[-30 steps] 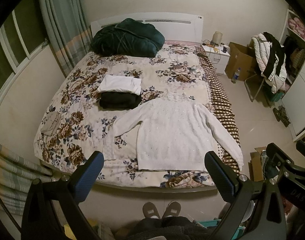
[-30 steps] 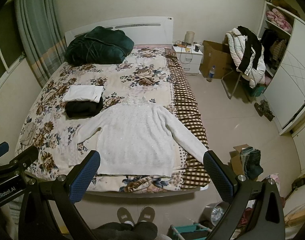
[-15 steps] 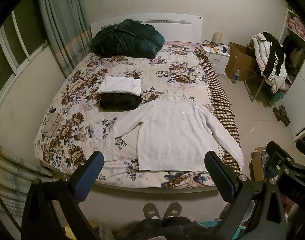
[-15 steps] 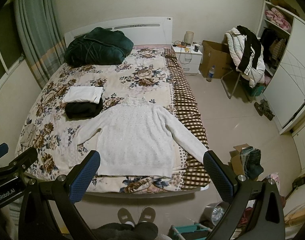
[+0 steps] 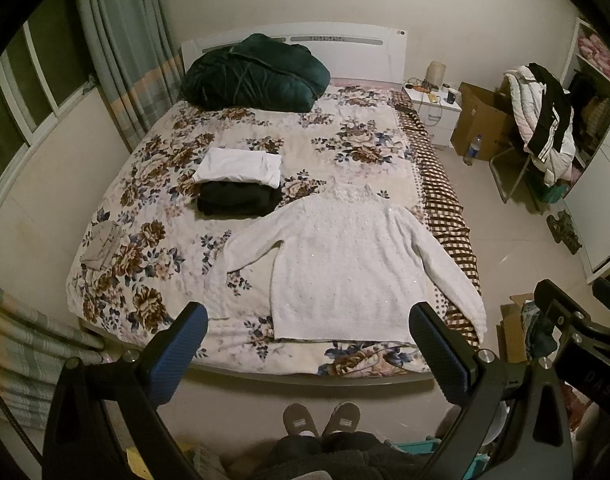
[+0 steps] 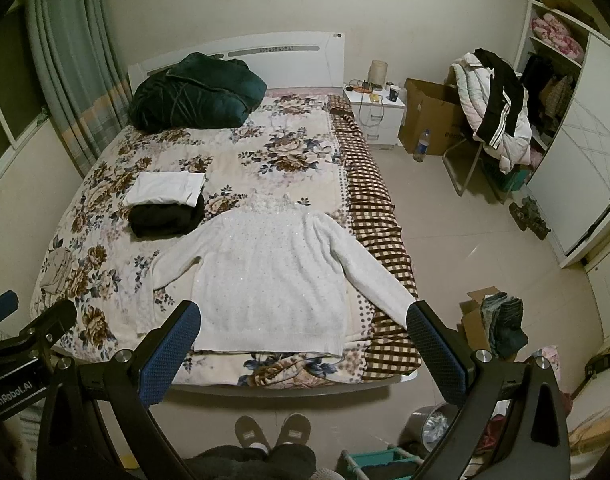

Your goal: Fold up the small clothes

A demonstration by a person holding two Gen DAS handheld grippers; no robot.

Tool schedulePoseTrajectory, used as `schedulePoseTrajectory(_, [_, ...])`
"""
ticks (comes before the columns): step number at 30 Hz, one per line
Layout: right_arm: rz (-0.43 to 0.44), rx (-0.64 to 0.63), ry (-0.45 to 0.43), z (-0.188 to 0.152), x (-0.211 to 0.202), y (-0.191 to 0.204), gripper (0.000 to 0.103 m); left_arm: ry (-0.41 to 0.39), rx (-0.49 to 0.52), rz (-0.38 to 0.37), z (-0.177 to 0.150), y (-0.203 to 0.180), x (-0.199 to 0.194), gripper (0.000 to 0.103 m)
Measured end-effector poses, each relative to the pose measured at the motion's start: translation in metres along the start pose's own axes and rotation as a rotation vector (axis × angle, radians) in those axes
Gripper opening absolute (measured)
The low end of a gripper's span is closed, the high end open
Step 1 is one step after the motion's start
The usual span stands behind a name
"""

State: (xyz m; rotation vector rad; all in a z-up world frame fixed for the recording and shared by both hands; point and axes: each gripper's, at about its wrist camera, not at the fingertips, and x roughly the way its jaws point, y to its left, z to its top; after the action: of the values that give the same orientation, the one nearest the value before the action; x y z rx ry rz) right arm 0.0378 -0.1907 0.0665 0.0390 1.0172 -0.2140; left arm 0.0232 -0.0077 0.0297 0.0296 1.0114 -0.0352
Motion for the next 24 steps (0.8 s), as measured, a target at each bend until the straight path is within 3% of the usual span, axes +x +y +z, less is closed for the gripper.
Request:
schedulePoseTrajectory(5, [-0.003,0.009,0.016,0.004,0.011,-0.001,0.103,-0.010,-0.043,0.035,0.008,0.006,0.030,0.103])
schedulePoseTrajectory(10, [-0.010,0.010,0.073,0.008,0.063,-0.003,0.103,-0.024,-0.124,0.144,0.013,0.033,0.092,0.103])
schedulePoseTrajectory(18, [-0.043,0.012,0.157,-0.006,0.236,0.015,0.103,0.086,-0.216,0.316,-0.012,0.104,0.231,0.103])
schedulePoseTrajectory(24, [-0.046,0.044,0.284,-0.024,0.394,0.063,0.103,0.241,-0.289,0.366,-0.059,0.183,0.355,0.103])
